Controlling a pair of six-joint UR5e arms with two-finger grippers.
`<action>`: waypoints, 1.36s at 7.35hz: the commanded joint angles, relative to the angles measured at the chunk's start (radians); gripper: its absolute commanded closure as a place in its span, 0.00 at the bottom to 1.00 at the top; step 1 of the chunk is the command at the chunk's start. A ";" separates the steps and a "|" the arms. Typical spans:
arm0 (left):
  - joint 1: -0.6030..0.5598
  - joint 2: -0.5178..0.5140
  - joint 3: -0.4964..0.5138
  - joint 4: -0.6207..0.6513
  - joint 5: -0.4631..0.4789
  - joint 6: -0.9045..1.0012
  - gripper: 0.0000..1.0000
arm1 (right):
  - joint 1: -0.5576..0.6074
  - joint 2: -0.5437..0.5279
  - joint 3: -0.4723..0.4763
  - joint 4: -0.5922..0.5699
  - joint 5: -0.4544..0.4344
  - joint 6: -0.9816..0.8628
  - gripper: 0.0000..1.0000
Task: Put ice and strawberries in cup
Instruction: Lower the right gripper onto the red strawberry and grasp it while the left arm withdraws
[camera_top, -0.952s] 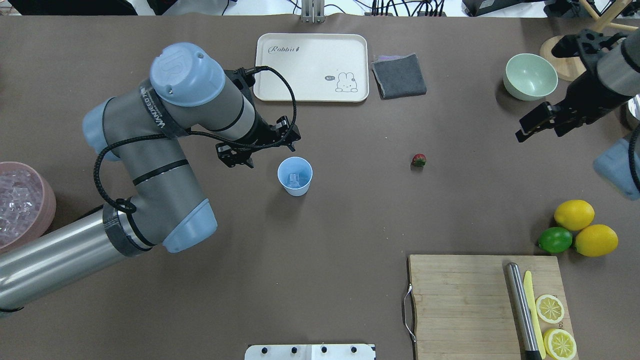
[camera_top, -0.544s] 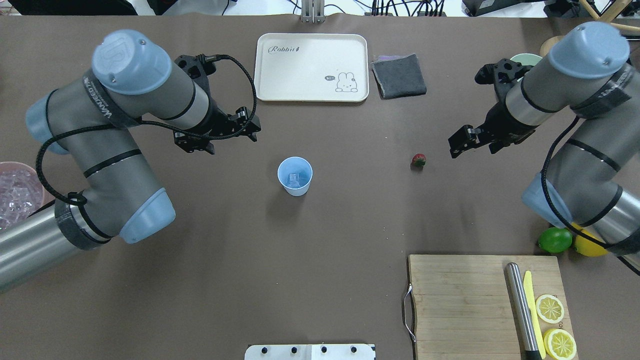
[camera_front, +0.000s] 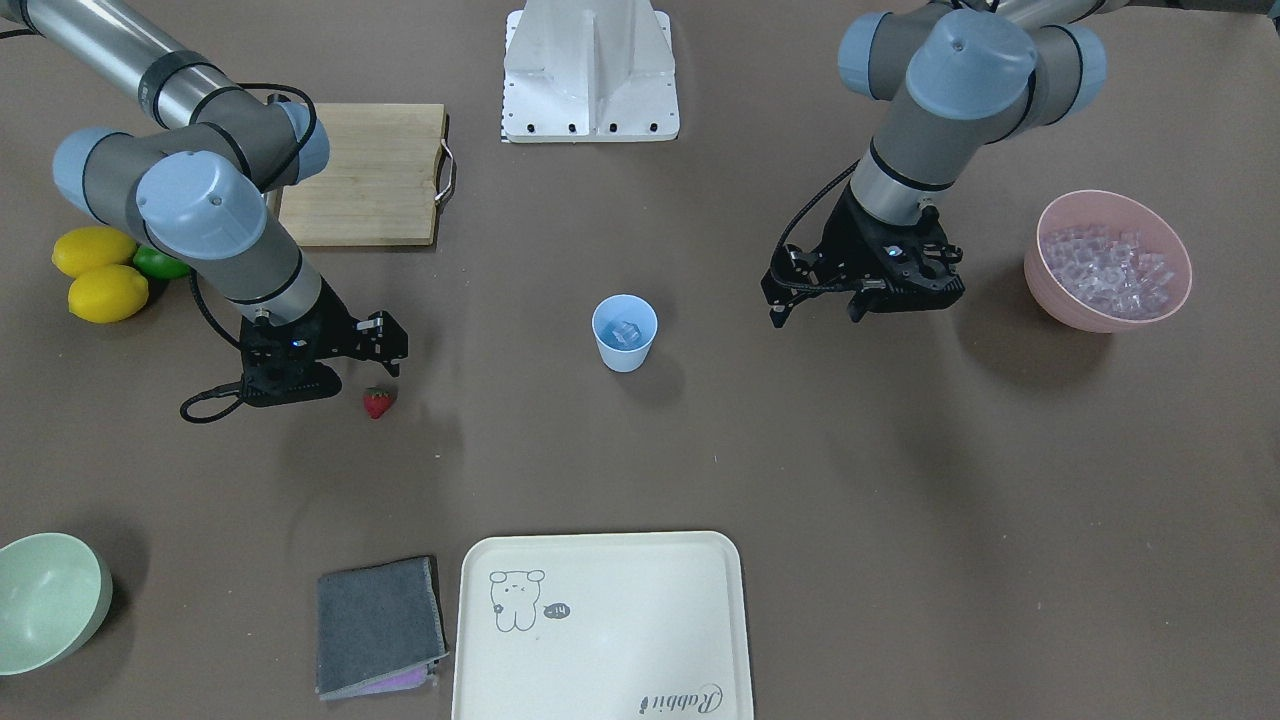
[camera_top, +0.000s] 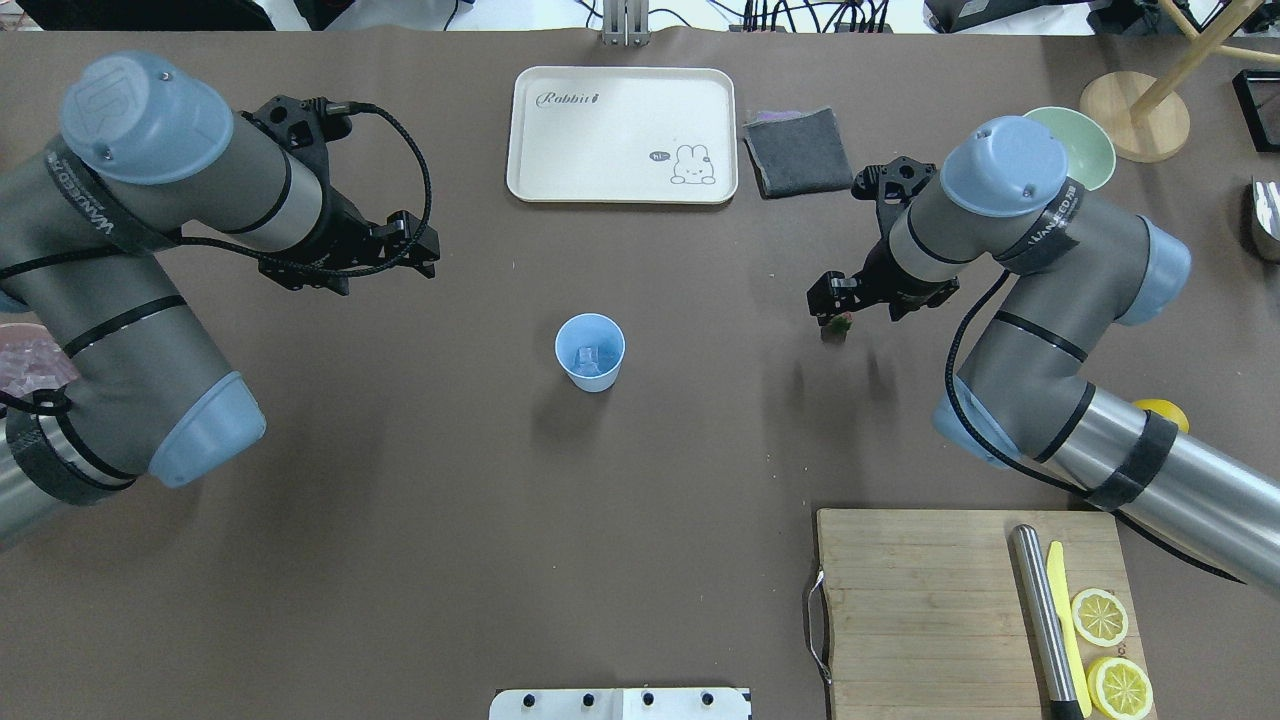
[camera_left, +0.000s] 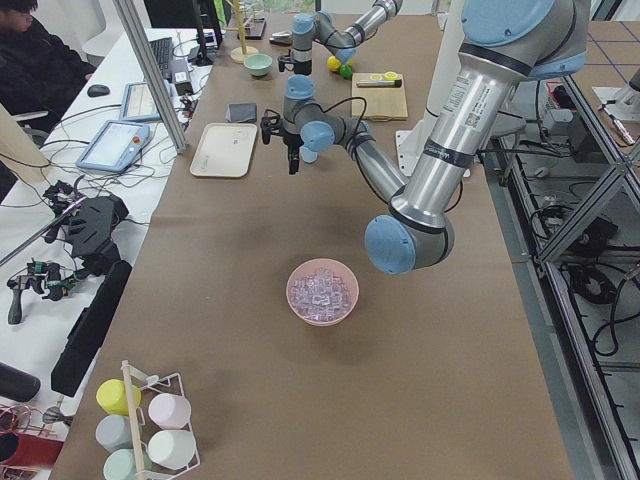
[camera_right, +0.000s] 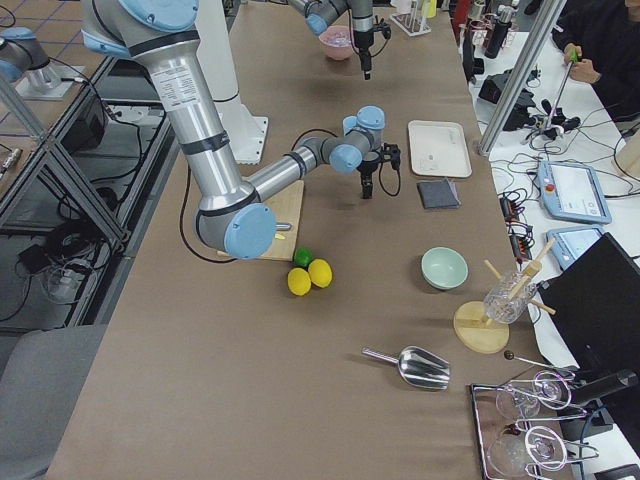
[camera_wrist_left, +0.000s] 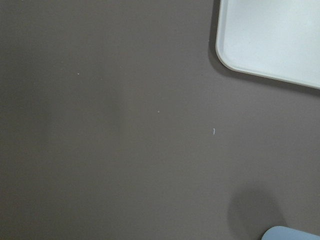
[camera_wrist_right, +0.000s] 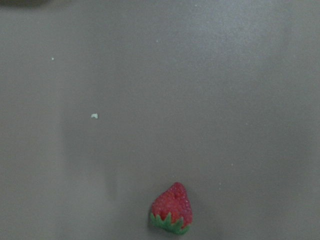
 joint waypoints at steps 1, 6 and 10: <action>0.001 0.003 -0.010 0.011 0.003 0.001 0.02 | -0.007 0.053 -0.072 0.012 -0.017 0.003 0.10; -0.001 -0.002 -0.012 0.028 0.005 -0.002 0.02 | -0.019 0.053 -0.100 0.012 -0.019 0.003 0.43; -0.002 0.000 -0.016 0.030 0.005 -0.002 0.02 | -0.015 0.055 -0.087 0.012 -0.011 0.006 1.00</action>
